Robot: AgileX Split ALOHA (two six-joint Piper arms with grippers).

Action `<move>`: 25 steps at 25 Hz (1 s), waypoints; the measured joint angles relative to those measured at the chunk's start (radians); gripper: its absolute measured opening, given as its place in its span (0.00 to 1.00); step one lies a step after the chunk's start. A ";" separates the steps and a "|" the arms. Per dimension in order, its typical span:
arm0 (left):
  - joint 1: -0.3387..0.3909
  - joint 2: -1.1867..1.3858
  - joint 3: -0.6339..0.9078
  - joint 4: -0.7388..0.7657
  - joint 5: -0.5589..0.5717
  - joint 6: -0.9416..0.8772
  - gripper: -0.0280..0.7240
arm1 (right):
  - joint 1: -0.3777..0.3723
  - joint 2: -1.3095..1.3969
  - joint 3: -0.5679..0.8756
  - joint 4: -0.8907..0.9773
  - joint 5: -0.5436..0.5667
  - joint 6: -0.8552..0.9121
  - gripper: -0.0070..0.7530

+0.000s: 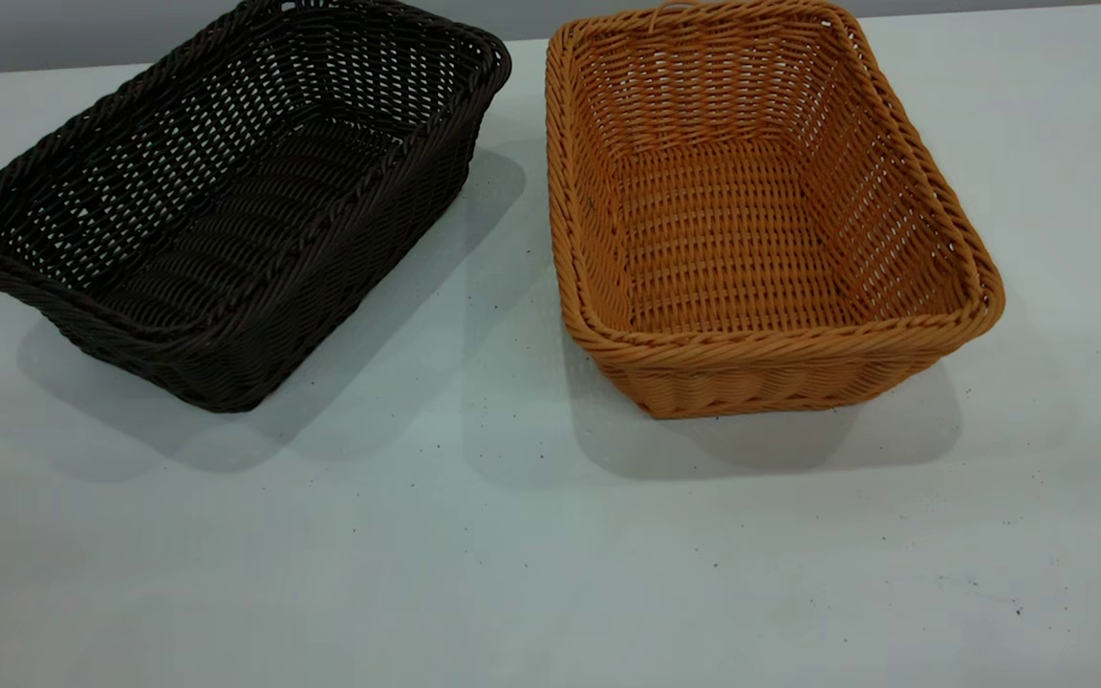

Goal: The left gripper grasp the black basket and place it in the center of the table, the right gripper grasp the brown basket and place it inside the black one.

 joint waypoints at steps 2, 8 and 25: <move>0.000 0.000 0.000 0.000 0.000 0.000 0.04 | 0.000 0.000 0.000 0.000 0.000 0.000 0.01; 0.000 0.000 0.000 0.000 0.000 0.000 0.04 | 0.000 0.000 0.000 0.005 0.000 -0.001 0.01; 0.000 0.056 -0.049 -0.024 -0.018 -0.007 0.04 | 0.000 0.009 -0.048 0.140 -0.045 0.000 0.03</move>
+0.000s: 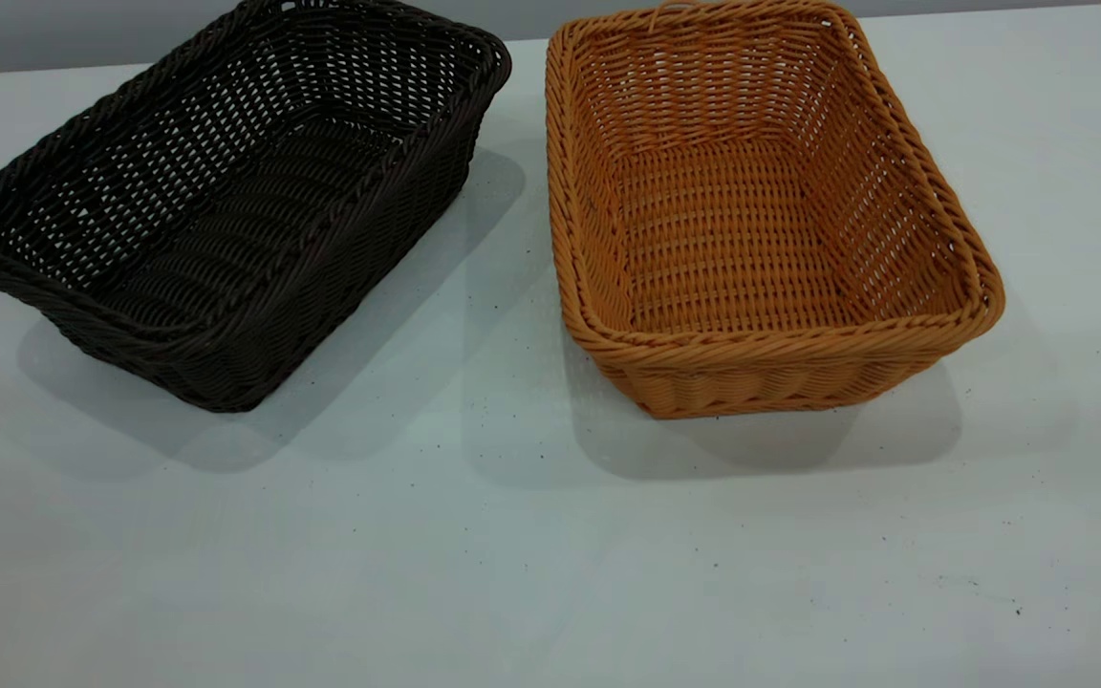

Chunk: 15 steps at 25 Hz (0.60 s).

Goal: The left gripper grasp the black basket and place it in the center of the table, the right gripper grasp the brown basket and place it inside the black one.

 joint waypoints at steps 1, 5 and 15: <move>0.000 0.023 -0.017 -0.023 -0.002 0.000 0.04 | 0.000 0.015 -0.012 0.018 -0.003 -0.002 0.04; 0.000 0.163 -0.110 -0.109 -0.026 0.078 0.07 | 0.000 0.121 -0.087 0.056 -0.003 -0.037 0.15; 0.000 0.535 -0.280 -0.244 -0.289 0.396 0.51 | 0.021 0.452 -0.259 0.172 -0.012 -0.064 0.55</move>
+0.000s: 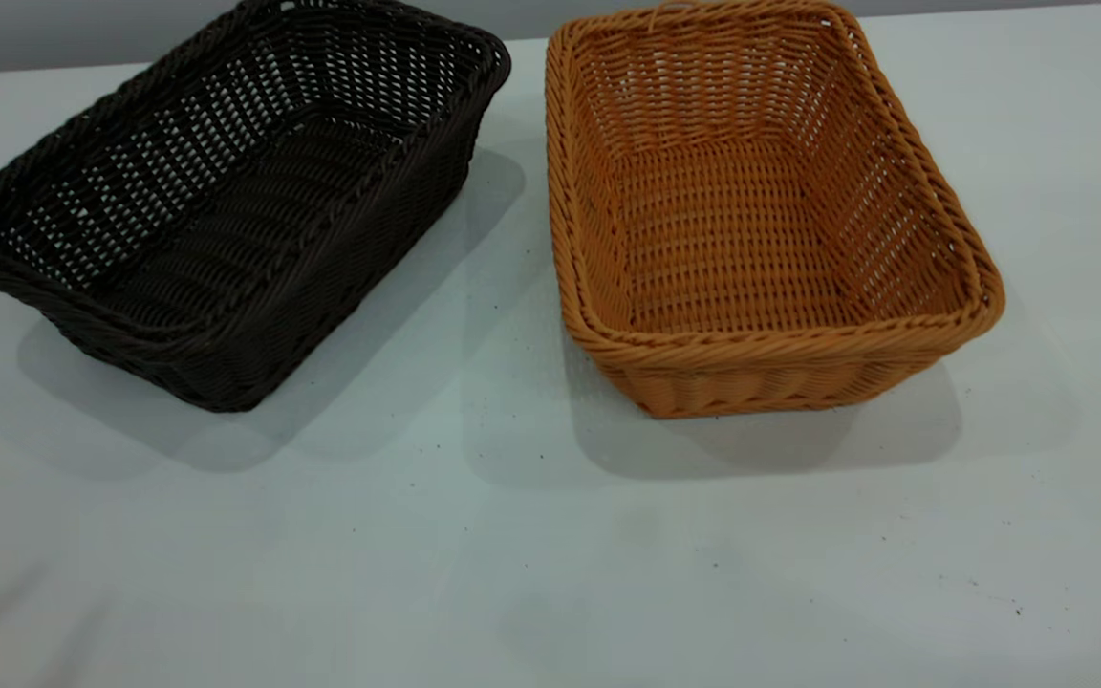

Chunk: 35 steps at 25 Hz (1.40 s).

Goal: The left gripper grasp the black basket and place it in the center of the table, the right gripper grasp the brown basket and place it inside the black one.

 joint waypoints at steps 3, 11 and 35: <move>0.000 0.087 0.000 -0.038 -0.092 0.096 0.64 | 0.000 0.098 -0.024 0.086 -0.012 -0.010 0.57; 0.000 0.223 0.001 -0.202 -0.209 0.257 0.71 | 0.000 0.290 -0.024 0.406 -0.024 0.129 0.57; -0.001 0.237 0.003 -0.366 -0.207 0.362 0.71 | 0.030 0.425 0.369 0.636 -0.246 0.522 0.57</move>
